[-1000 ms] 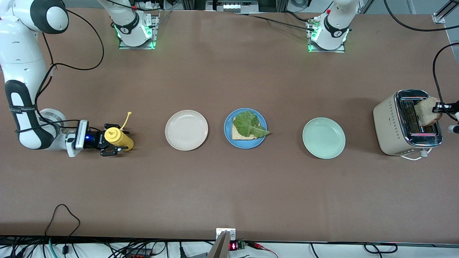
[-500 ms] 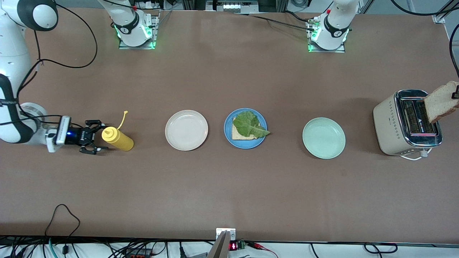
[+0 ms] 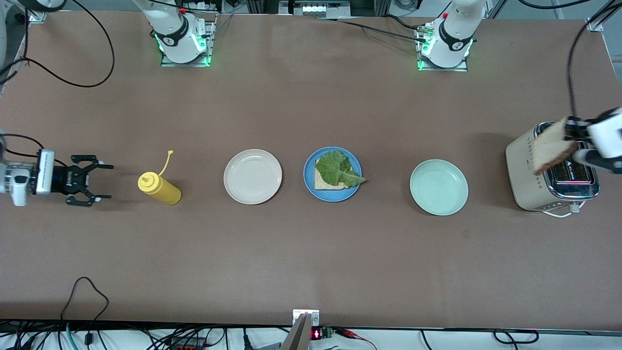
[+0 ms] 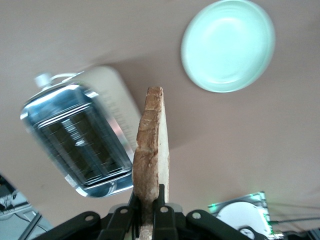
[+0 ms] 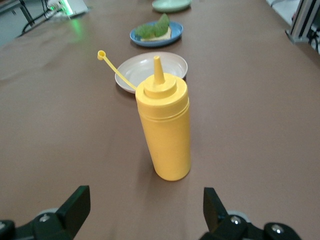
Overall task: Make sandwich in blue plate with both arms
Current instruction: 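Carry the bread to the blue plate while the right gripper retreats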
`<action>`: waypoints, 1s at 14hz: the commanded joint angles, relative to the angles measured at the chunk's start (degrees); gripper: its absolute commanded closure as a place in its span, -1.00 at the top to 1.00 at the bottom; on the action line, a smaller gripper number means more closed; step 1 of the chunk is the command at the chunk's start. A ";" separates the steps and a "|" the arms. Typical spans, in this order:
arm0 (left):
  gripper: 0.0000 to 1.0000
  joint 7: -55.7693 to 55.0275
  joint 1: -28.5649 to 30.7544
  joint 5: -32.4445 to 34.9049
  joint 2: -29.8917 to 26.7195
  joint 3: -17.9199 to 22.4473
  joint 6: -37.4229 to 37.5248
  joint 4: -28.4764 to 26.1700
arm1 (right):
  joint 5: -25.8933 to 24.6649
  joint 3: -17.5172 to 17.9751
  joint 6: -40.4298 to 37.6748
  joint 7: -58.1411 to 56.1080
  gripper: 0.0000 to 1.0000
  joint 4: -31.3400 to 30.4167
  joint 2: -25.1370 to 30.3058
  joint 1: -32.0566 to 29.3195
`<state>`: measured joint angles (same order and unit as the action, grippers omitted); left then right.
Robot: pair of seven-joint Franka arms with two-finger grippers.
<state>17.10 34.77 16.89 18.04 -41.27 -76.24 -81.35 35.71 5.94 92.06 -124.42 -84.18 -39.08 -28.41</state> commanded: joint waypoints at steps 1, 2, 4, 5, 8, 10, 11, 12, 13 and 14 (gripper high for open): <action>-0.99 -4.08 -5.14 -4.91 2.17 -0.57 1.36 1.11 | -6.16 0.03 3.21 9.86 1.00 -2.21 6.20 2.30; -0.97 -4.62 -8.20 -7.02 3.48 -0.57 1.36 1.11 | -8.79 0.03 3.74 14.59 1.00 -2.30 8.48 3.26; -0.98 -6.37 -15.93 -7.74 6.21 -0.48 0.58 1.19 | -13.80 0.03 4.97 24.26 1.00 -2.65 12.78 5.54; -0.98 -9.77 -17.79 -9.22 7.70 -0.48 -0.47 1.37 | -16.17 0.03 5.84 30.14 1.00 -3.00 14.81 6.95; -0.99 -15.43 -17.81 -23.33 10.87 -0.39 -9.24 0.50 | -23.39 0.03 6.03 46.75 1.00 -3.27 20.26 11.34; -0.99 -15.52 -17.55 -31.61 14.12 -0.22 -13.47 0.49 | -26.12 0.12 6.03 57.04 1.00 -4.85 23.86 13.63; -0.99 -15.52 -17.55 -33.83 15.44 -0.13 -15.84 0.32 | -28.31 0.12 5.77 63.45 1.00 -5.11 25.53 15.21; -0.99 -14.83 -17.20 -36.28 17.80 -0.21 -19.26 -0.47 | -30.50 0.21 5.07 69.43 1.00 -5.38 27.55 16.96; -0.99 -14.38 -16.85 -39.62 19.65 -0.21 -22.69 -1.17 | -31.83 0.21 3.76 74.97 1.00 -5.55 28.88 18.81; -0.99 -14.38 -17.28 -42.69 20.36 -0.21 -26.46 -2.31 | -32.19 0.21 2.53 79.98 1.00 -5.64 30.02 19.61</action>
<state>2.01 17.28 -20.68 35.90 -40.88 -97.75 -82.54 5.56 6.35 95.78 -52.96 -87.07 -13.05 -10.76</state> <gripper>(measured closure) 0.907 0.000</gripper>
